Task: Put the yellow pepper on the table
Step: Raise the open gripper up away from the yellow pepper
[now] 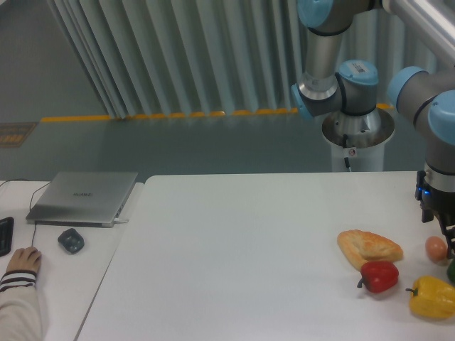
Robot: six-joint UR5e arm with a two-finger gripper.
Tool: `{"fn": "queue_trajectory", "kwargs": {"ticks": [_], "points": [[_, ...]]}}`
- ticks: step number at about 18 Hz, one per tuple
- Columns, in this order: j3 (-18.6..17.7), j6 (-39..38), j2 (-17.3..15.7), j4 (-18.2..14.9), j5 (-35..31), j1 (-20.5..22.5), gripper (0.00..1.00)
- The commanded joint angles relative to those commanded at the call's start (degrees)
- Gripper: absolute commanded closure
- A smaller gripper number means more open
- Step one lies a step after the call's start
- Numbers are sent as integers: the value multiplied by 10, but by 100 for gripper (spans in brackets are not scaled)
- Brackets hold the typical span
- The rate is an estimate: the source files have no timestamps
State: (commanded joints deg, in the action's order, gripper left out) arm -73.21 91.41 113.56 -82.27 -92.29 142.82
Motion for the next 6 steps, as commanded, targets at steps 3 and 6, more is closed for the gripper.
{"fn": "queue_trajectory", "kwargs": {"ticks": [3, 6], "points": [[0, 0, 0, 1, -1, 0, 0], [-3, 0, -1, 2, -11, -1, 0]]}}
